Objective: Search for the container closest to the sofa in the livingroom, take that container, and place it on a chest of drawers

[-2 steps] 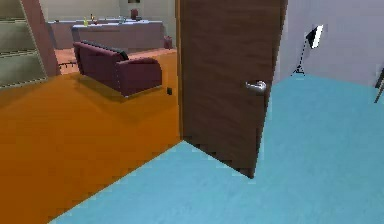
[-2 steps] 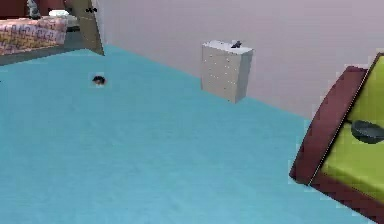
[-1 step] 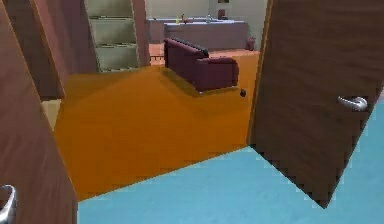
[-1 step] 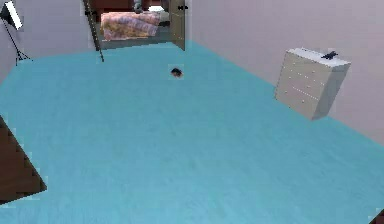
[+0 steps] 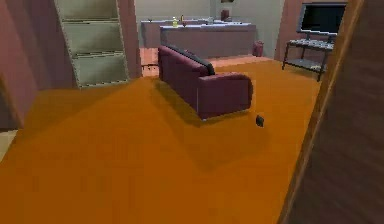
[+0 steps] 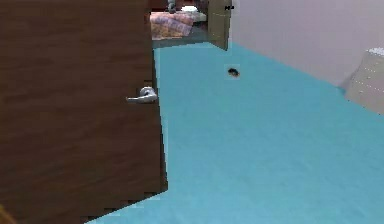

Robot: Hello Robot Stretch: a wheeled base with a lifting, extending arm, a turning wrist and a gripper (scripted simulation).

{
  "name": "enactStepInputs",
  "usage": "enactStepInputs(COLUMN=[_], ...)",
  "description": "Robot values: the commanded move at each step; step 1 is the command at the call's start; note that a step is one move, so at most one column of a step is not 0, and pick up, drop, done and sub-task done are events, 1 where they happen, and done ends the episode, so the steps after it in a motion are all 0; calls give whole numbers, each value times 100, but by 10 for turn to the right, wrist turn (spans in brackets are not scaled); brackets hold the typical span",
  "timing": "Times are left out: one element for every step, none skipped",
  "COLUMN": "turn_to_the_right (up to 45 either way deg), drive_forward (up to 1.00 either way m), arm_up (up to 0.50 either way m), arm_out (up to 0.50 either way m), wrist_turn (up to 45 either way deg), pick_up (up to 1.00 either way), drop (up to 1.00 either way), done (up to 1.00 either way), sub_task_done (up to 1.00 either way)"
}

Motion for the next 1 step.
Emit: enactStepInputs(turn_to_the_right=[0], drive_forward=[100], arm_up=[0], arm_out=[0], wrist_turn=[0], pick_up=[0], drop=[0], done=[0], sub_task_done=[0])
